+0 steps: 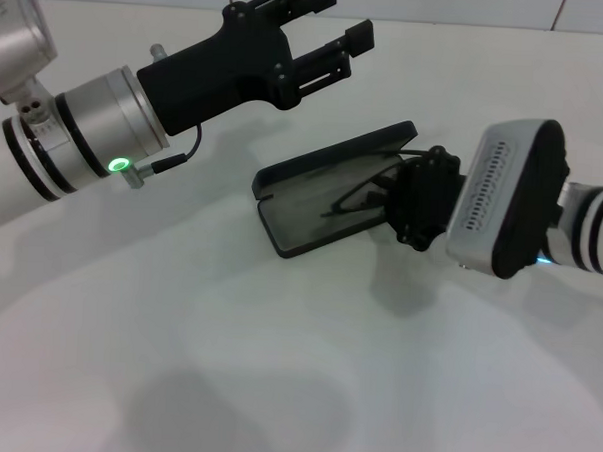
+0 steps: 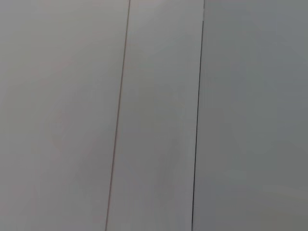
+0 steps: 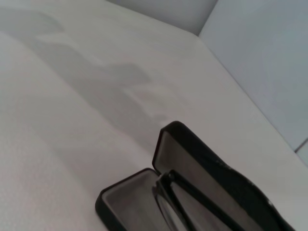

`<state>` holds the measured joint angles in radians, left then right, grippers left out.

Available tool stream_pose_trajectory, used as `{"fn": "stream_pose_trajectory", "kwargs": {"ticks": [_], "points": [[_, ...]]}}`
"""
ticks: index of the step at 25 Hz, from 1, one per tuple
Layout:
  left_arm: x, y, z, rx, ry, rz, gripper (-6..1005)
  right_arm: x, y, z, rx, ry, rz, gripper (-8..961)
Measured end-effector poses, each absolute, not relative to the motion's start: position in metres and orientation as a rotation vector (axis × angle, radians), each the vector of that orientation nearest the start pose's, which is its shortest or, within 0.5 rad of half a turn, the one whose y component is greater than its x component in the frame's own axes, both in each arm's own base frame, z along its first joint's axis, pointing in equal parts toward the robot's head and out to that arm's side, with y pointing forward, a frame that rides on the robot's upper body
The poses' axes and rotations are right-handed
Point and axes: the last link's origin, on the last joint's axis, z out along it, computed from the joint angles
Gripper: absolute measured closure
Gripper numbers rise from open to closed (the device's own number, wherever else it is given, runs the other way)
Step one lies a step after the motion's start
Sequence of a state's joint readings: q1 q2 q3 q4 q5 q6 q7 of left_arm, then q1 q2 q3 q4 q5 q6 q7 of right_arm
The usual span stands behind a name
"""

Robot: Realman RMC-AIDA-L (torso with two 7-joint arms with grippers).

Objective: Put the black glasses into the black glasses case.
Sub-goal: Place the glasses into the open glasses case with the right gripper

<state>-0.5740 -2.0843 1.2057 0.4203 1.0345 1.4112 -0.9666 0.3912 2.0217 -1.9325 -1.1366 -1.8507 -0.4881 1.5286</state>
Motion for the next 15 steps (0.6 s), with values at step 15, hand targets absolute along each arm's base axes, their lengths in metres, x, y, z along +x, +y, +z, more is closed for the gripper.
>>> {"fn": "stream_pose_trajectory", "kwargs": {"ticks": [15], "points": [[-0.1919, 0.3559, -0.0243, -2.373, -0.317, -1.254, 331, 0.1725, 0.3536, -0.0946, -2.621, -0.166, 0.038, 809]]}}
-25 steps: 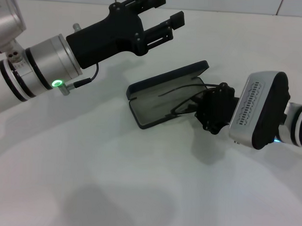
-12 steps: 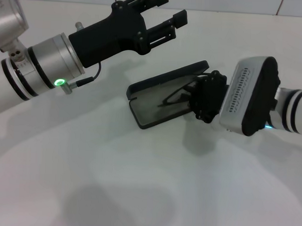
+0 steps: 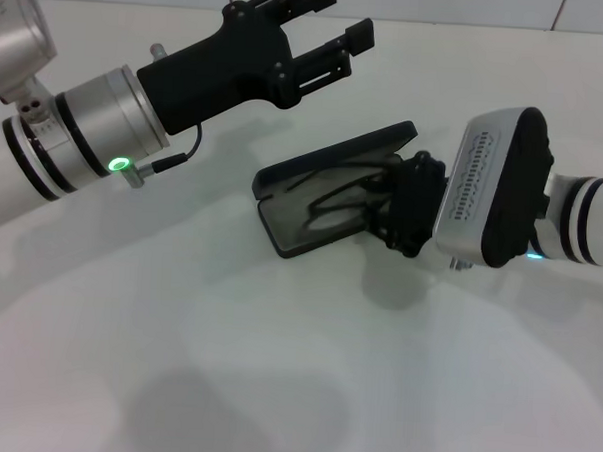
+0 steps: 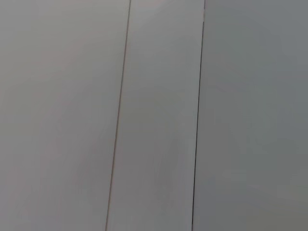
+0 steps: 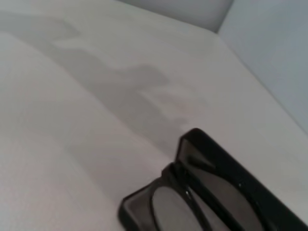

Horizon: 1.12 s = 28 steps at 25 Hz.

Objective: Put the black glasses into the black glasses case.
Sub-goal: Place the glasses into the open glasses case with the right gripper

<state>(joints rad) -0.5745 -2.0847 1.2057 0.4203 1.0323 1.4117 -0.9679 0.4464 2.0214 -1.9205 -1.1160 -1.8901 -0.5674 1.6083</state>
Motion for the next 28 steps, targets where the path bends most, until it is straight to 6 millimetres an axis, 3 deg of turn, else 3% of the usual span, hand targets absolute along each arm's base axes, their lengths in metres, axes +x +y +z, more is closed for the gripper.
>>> {"fn": "stream_pose_trajectory", "kwargs": {"ticks": [2, 7, 13, 28], "points": [[-0.192, 0.356, -0.024, -2.373, -0.317, -1.254, 331, 0.173, 0.351, -0.094, -2.630, -0.171, 0.033, 806], [-0.192, 0.356, -0.024, -2.371, -0.316, -1.252, 332, 0.175, 0.353, -0.086, -2.603, -0.154, 0.036, 593], [-0.192, 0.356, -0.024, -2.369, -0.314, -1.251, 332, 0.174, 0.353, -0.077, -2.594, -0.139, 0.057, 473], [-0.190, 0.357, -0.024, -2.371, -0.307, -1.253, 332, 0.176, 0.363, -0.080, -2.569, -0.049, 0.054, 469]]}}
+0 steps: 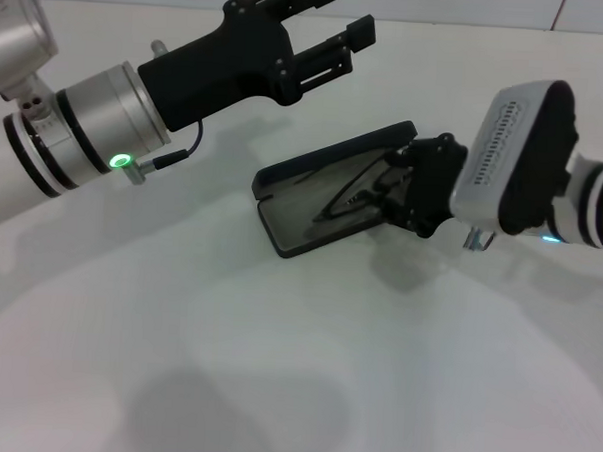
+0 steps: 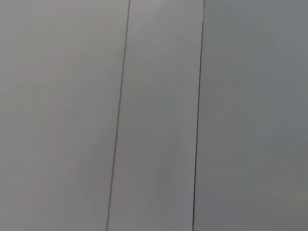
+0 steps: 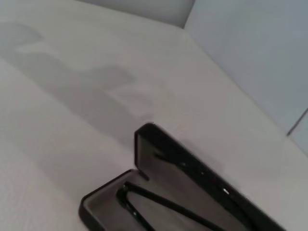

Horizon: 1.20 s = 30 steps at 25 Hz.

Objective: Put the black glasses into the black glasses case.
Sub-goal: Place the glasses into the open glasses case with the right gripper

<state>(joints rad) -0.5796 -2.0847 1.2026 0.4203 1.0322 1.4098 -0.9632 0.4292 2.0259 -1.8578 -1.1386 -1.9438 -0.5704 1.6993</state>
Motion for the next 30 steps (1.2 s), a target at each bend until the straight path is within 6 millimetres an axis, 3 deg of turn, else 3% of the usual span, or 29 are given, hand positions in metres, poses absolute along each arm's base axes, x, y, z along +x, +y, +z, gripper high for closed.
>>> {"fn": "stream_pose_trajectory", "kwargs": {"ticks": [5, 15, 20, 30], "points": [[-0.189, 0.358, -0.024, -2.373, -0.303, -1.256, 333, 0.176, 0.366, -0.084, -2.605, -0.002, 0.002, 468], [-0.189, 0.358, -0.024, -2.371, -0.305, -1.257, 333, 0.169, 0.363, -0.064, -2.623, 0.020, 0.046, 465], [-0.189, 0.358, -0.024, -2.371, -0.305, -1.257, 333, 0.164, 0.366, -0.064, -2.639, 0.037, 0.053, 457], [-0.190, 0.358, -0.024, -2.370, -0.308, -1.255, 333, 0.163, 0.362, -0.061, -2.652, 0.029, 0.056, 270]]}}
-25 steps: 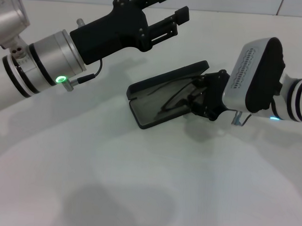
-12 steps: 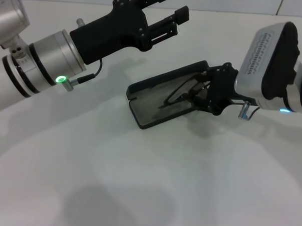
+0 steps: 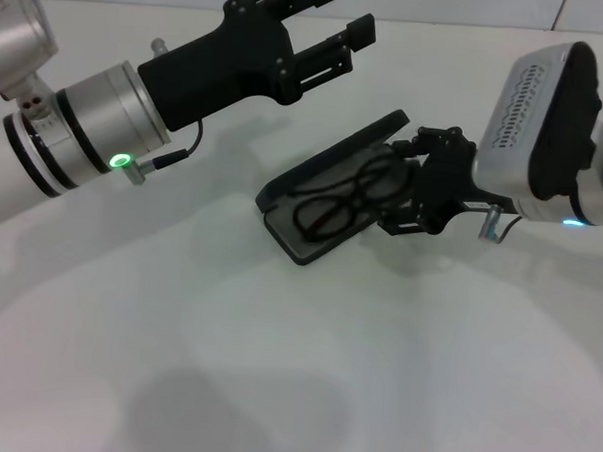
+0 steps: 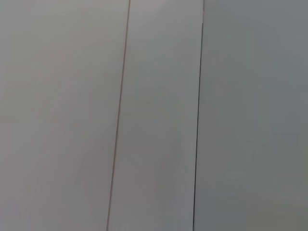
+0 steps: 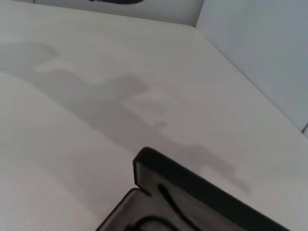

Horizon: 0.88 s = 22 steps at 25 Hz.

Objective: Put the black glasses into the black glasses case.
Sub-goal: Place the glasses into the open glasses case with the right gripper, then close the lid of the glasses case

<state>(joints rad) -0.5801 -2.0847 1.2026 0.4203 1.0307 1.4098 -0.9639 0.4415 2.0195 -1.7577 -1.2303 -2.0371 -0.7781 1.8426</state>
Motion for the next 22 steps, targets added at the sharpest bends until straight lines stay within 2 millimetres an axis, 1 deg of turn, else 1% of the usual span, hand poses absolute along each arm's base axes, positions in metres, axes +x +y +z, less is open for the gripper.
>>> {"fn": "stream_pose_trajectory", "kwargs": {"ticks": [4, 9, 12, 16, 17, 18, 20, 22], "points": [[-0.191, 0.357, -0.024, -2.369, -0.310, -1.253, 334, 0.165, 0.362, -0.055, -2.651, 0.046, 0.061, 143], [-0.191, 0.357, -0.024, -2.368, -0.311, -1.253, 334, 0.169, 0.361, -0.053, -2.654, 0.066, 0.059, 145], [-0.192, 0.357, -0.024, -2.368, -0.312, -1.252, 334, 0.171, 0.358, -0.045, -2.644, 0.073, 0.076, 146], [-0.193, 0.357, -0.023, -2.367, -0.314, -1.246, 334, 0.184, 0.353, -0.018, -2.630, 0.123, 0.157, 147], [-0.194, 0.357, -0.023, -2.365, -0.318, -1.240, 334, 0.185, 0.351, -0.015, -2.634, 0.131, 0.183, 147], [-0.196, 0.358, -0.024, -2.361, -0.327, -1.226, 334, 0.192, 0.349, -0.003, -2.633, 0.153, 0.258, 148], [-0.200, 0.361, -0.026, -2.350, -0.353, -1.188, 334, 0.201, 0.345, 0.013, -2.638, 0.180, 0.383, 148], [-0.204, 0.365, -0.029, -2.343, -0.380, -1.144, 334, 0.216, 0.342, 0.028, -2.632, 0.220, 0.528, 149]]}}
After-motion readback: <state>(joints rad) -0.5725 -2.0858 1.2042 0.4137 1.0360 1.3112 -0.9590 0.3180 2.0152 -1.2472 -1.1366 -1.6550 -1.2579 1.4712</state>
